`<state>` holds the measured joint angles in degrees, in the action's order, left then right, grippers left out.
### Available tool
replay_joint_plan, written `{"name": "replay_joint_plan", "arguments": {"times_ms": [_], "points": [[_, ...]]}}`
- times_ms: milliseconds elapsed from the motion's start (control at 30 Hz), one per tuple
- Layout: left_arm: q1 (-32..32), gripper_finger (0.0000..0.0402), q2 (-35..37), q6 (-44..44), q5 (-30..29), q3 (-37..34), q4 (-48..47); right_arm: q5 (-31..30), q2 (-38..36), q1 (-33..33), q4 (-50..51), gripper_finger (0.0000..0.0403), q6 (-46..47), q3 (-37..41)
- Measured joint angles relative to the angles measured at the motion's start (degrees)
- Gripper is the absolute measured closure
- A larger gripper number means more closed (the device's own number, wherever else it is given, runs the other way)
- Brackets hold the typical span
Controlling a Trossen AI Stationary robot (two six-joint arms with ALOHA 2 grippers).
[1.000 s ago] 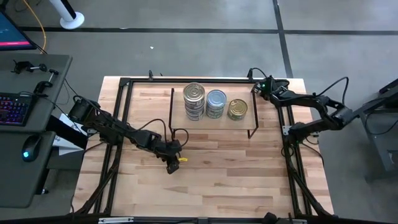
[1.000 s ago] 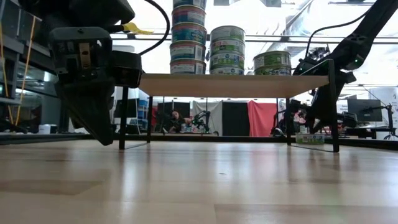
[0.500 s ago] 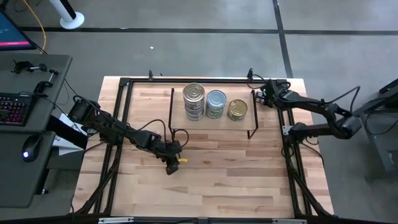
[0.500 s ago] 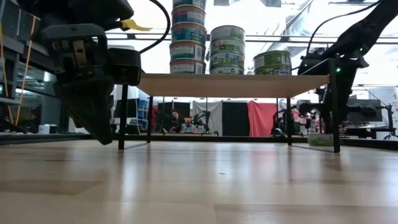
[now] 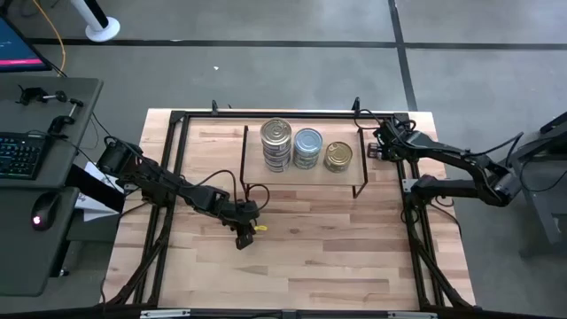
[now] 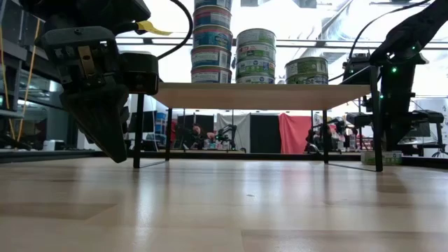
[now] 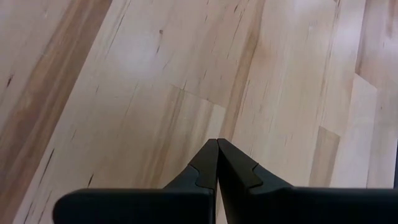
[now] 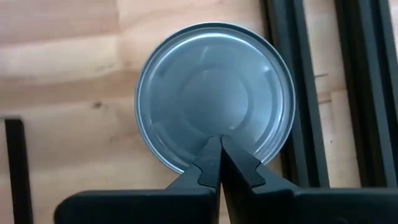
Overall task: Stack canned seafood by type on shelf
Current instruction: Stack the white-green tuna can on top of the white-green tuna can on the shelf
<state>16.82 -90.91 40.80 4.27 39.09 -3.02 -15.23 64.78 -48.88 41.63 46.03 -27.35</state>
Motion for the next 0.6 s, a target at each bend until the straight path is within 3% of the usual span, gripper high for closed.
{"name": "replay_joint_plan", "arguments": {"times_ms": [600], "points": [[0.0, 0.0402, 0.0, -0.2, 0.0, 0.0, -0.1, -0.1, -0.7, 21.9, 17.2, 0.0403, 3.4, -0.2]]}}
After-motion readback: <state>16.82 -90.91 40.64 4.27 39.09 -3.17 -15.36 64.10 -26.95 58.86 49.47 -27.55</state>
